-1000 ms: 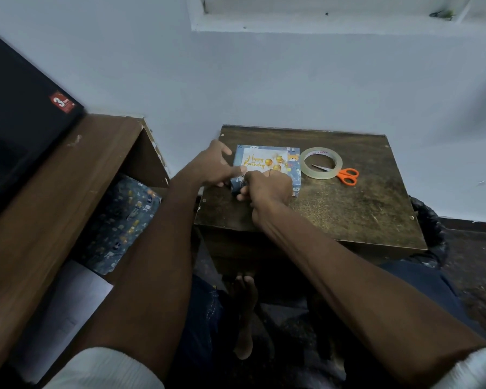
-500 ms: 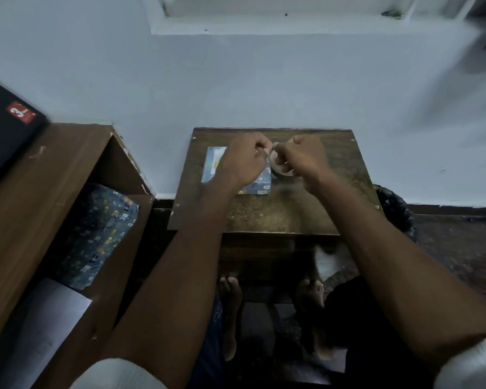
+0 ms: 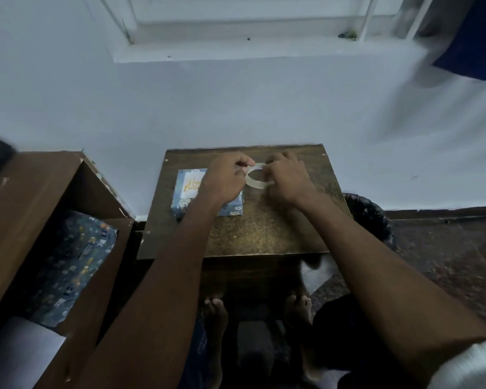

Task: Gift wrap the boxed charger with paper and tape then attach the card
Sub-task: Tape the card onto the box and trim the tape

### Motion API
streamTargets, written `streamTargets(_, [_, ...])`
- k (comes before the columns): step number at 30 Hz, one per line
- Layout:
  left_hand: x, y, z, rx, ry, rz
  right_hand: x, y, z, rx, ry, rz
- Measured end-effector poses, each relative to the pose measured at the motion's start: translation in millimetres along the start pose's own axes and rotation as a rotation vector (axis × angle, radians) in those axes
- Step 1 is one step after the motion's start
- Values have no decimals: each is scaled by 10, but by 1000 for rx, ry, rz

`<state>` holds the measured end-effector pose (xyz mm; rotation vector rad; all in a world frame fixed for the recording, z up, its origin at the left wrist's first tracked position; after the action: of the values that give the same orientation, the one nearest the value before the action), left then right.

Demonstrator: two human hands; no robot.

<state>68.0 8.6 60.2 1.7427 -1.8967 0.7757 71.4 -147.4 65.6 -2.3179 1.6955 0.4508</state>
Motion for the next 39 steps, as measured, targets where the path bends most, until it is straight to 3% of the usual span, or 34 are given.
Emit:
streamTargets(5, [77,49,-88,-30,320,-114,115,34,-325,21,-247,-33])
streamTargets(11, [127,141,-23,-132,515,-183,249,144,-417,46,-417,-83])
streamTargets(17, [124,206,-22,-100,646,-271,186,158,-416,20,-495,-184])
streamTargets(22, [155,240,-33,4,687,-284,155,159,-363,-31,-605,-205])
streamTargets(29, [154,200,-195,216,592,-160,41,215,-274,-196,-929,-146])
streamTargets(33, [166,227,-250,292,732,-178,37,192,-172,-316,-1056,-66])
streamTargets(36, [159,228,-312,270,707,-147,63,179,-80,-393,-1137,-7])
streamTargets(39, [189,235,-364,114,582,-46,104,156,-18,-403,-1156,43])
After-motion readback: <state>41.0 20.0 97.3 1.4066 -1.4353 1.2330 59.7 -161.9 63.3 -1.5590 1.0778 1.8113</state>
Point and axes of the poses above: each hand's wrist, its own y-axis away from the middle knuckle, its own z-axis out of the palm, x = y × z, the point moved 5 cm from there along -y, towards the middle knuckle, and after that the axes turned 10 degrees about -y, right-handed, at the moved point
